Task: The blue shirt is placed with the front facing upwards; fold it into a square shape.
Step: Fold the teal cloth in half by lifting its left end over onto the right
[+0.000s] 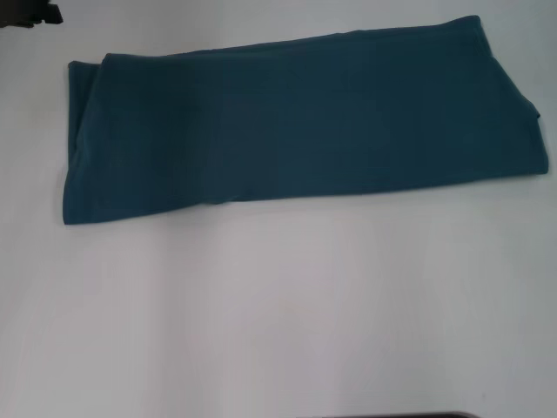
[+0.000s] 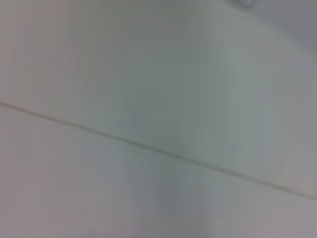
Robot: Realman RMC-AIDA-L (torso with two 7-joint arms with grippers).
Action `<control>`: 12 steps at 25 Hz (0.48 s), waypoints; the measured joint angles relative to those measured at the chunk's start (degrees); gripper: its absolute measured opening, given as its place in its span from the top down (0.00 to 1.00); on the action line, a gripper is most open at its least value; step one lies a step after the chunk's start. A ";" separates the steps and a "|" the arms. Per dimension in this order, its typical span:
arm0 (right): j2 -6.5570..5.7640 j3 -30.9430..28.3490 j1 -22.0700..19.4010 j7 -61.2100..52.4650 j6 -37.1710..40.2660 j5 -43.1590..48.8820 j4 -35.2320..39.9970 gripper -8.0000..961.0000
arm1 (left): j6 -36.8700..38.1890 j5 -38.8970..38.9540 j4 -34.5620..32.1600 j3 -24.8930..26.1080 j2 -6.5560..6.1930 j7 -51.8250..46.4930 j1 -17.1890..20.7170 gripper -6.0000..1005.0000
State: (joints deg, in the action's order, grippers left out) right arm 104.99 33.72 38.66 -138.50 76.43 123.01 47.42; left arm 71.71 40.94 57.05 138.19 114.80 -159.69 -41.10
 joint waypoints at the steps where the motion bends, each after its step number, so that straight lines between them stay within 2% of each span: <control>1: -0.08 -0.88 -0.92 1.79 2.14 -2.25 -0.05 0.29 | 1.38 3.17 -0.84 1.47 -0.59 1.44 0.52 0.41; 3: 0.02 -3.03 -3.36 6.20 7.00 -7.56 -0.34 0.21 | 5.57 10.32 -3.86 5.91 -1.88 5.63 1.77 0.25; 4: 0.29 -3.77 -4.54 7.54 8.91 -9.18 -0.39 0.17 | 7.95 13.39 -5.75 8.27 -2.33 7.82 2.35 0.22; 7: 2.22 -5.98 -9.77 12.42 14.80 -14.63 -0.08 0.06 | 16.76 22.43 -12.18 14.44 -3.29 15.07 5.43 0.15; 9: 3.43 -6.74 -13.11 15.31 17.56 -16.35 -0.17 0.06 | 21.27 26.11 -14.65 15.78 -3.15 18.93 8.14 0.12; 12: 5.27 -7.05 -17.34 19.42 20.55 -16.87 -0.63 0.06 | 25.76 27.43 -15.26 15.13 -2.14 24.87 11.81 0.13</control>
State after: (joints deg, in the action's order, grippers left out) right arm 110.26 26.67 21.31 -119.09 96.97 106.14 46.79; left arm 97.47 68.37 41.79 153.32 112.67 -134.82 -29.30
